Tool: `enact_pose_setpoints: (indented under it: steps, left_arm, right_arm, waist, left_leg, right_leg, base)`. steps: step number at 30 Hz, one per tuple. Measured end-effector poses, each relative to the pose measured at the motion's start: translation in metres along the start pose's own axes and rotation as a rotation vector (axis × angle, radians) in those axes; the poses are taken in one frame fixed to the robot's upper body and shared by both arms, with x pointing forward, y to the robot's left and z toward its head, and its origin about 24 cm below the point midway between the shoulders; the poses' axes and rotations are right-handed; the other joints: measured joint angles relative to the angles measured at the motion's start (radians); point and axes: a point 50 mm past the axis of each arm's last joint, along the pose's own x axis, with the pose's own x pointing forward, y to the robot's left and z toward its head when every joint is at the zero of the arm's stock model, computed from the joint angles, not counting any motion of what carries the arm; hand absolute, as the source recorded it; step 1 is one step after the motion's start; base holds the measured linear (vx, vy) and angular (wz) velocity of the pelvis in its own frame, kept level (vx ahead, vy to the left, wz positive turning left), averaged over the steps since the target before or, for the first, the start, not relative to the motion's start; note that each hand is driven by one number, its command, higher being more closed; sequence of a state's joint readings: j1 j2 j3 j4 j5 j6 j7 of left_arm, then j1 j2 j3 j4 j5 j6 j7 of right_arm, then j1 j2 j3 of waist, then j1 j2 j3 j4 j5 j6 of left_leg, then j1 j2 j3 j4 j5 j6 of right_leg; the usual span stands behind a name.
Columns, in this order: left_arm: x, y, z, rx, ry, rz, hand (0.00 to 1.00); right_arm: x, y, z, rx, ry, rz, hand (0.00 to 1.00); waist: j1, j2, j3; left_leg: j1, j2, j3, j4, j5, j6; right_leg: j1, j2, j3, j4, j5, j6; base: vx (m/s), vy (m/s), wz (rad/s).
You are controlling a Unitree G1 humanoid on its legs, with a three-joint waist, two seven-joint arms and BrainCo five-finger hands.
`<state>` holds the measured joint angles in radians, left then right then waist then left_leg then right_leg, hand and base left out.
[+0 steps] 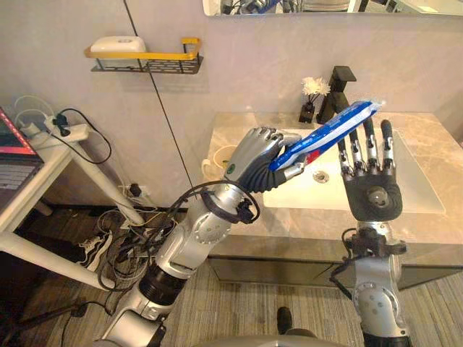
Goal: Organize washtable
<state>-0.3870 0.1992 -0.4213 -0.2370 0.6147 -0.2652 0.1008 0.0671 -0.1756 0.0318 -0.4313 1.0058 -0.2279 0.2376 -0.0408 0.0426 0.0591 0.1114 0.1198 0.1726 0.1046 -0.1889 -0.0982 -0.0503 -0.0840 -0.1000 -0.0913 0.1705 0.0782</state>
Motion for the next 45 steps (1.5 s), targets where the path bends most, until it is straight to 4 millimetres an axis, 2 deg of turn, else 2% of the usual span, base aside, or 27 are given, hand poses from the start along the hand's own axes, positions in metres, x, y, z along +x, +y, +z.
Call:
enact_pose_setpoints:
  steps: [3,7,13,15,24,29,35,42,45]
  left_arm:
    - [-0.001,-0.006,-0.004,-0.008,0.025,-0.019,1.0]
    - [0.001,-0.007,-0.006,-0.011,0.042,-0.017,1.0]
    - [0.001,-0.015,-0.003,-0.027,0.029,-0.032,1.0]
    - [0.002,-0.022,0.003,-0.045,0.007,-0.059,1.0]
    - [0.003,-0.022,0.003,-0.047,0.003,-0.043,1.0]
    - [0.003,-0.022,0.004,-0.052,-0.002,-0.036,1.0]
    - [0.004,-0.023,0.006,-0.07,-0.005,-0.031,1.0]
    - [0.003,-0.037,0.016,-0.113,-0.04,-0.091,1.0]
    - [0.002,-0.04,0.015,-0.132,-0.029,-0.096,1.0]
  right_arm:
    - [0.01,0.006,-0.003,0.05,-0.004,0.032,0.0]
    - [0.017,0.003,-0.01,0.099,0.007,0.004,0.0]
    - [0.017,0.001,-0.011,0.097,0.006,-0.029,0.0]
    - [0.021,-0.001,-0.02,0.105,0.033,-0.034,0.0]
    - [0.019,-0.007,-0.027,0.109,0.052,-0.068,0.0]
    - [0.013,-0.019,-0.035,0.104,0.084,-0.129,0.0]
    - [0.013,-0.019,-0.035,0.108,0.076,-0.133,0.0]
    - [0.013,-0.019,-0.034,0.113,0.062,-0.139,0.0]
    - [0.013,-0.019,-0.035,0.121,0.055,-0.155,0.0]
  waist:
    - [0.0,0.0,0.0]
    - [0.001,-0.001,-0.001]
    - [0.01,-0.011,-0.017]
    - [0.019,-0.011,-0.027]
    - [0.021,-0.02,-0.043]
    - [0.022,-0.023,-0.046]
    - [0.022,-0.023,-0.046]
    - [0.024,-0.022,-0.046]
    - [0.023,-0.022,-0.046]
  left_leg:
    - [-0.002,0.0,-0.012,0.003,0.001,0.0]
    - [-0.005,-0.002,-0.021,0.006,0.004,0.003]
    - [-0.032,-0.005,-0.043,0.003,0.016,0.003]
    - [-0.033,-0.01,-0.05,-0.001,0.022,0.005]
    - [-0.035,-0.015,-0.055,-0.01,0.029,0.005]
    - [-0.036,-0.014,-0.055,-0.01,0.029,0.005]
    - [-0.035,-0.014,-0.055,-0.012,0.029,0.004]
    - [-0.036,-0.014,-0.054,-0.014,0.03,0.004]
    - [-0.036,-0.014,-0.051,-0.014,0.03,0.004]
  right_leg:
    - [0.005,-0.002,-0.011,0.0,0.0,0.0]
    - [0.013,-0.008,-0.025,0.0,-0.001,-0.001]
    - [-0.003,-0.013,-0.046,0.0,0.0,-0.002]
    - [-0.003,-0.018,-0.052,0.0,0.002,-0.004]
    - [-0.003,-0.025,-0.056,-0.001,0.002,-0.005]
    - [-0.003,-0.025,-0.056,-0.001,0.001,-0.005]
    - [-0.005,-0.024,-0.056,-0.001,0.001,-0.005]
    - [-0.009,-0.024,-0.056,0.0,0.002,-0.004]
    - [-0.011,-0.023,-0.054,0.0,0.002,-0.004]
  base:
    - [-0.01,-0.003,0.11]
    - [-0.01,0.005,0.1]
    - [-0.01,-0.006,0.11]
    - [-0.02,0.002,0.1]
    - [-0.01,0.004,0.02]
    - [0.0,0.0,0.0]
    - [0.0,0.0,0.0]
    - [0.0,0.0,0.0]
    - [0.0,0.0,0.0]
